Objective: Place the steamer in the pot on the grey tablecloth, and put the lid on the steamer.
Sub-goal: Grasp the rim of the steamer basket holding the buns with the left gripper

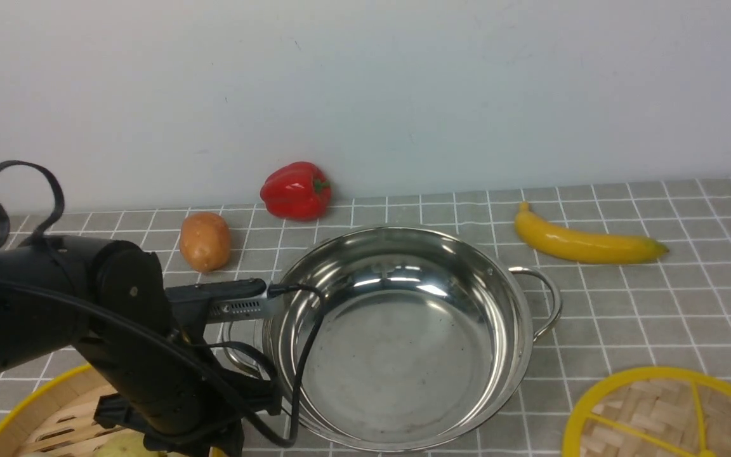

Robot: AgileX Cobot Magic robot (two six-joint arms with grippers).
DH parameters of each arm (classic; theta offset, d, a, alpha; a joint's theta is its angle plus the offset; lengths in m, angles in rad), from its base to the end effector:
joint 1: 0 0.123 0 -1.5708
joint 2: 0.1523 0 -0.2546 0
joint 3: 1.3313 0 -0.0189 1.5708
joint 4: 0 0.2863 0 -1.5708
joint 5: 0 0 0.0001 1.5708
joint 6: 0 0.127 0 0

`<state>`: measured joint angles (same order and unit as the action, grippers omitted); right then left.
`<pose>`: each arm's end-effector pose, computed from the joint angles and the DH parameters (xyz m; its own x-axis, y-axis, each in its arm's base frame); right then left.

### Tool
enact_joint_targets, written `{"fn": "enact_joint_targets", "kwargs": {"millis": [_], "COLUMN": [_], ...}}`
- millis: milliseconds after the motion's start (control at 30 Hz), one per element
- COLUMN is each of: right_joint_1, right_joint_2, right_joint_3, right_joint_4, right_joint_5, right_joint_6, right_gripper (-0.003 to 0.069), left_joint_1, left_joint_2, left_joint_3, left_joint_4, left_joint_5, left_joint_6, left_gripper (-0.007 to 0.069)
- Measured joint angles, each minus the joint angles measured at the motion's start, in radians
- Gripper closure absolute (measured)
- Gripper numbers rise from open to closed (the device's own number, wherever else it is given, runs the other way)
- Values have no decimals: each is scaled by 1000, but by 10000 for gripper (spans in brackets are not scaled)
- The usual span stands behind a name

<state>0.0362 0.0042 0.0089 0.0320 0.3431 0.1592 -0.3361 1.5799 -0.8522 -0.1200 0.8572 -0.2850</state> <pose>0.1549 0.0070 0.1689 -0.2695 0.1786 -0.9463 0.0042 0.9829 0.1842 0.2713 -0.1069 0.0922 -0.9989 -0.0264 -0.0395 -0.0218 0.9935 -0.1116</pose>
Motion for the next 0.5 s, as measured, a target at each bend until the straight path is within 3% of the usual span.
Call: {"fn": "enact_joint_targets", "kwargs": {"millis": [400,500], "right_joint_1": [0,0], "right_joint_2": [0,0], "right_joint_3": [0,0], "right_joint_4": [0,0], "right_joint_5": [0,0], "right_joint_6": [0,0], "right_gripper": [416,416], "left_joint_1": [0,0], "left_joint_2": [52,52], "left_joint_3": [0,0], "left_joint_4": [28,29], "left_joint_5": [-4,-4], "left_joint_6": [-72,-72], "left_gripper": [387,417]}}
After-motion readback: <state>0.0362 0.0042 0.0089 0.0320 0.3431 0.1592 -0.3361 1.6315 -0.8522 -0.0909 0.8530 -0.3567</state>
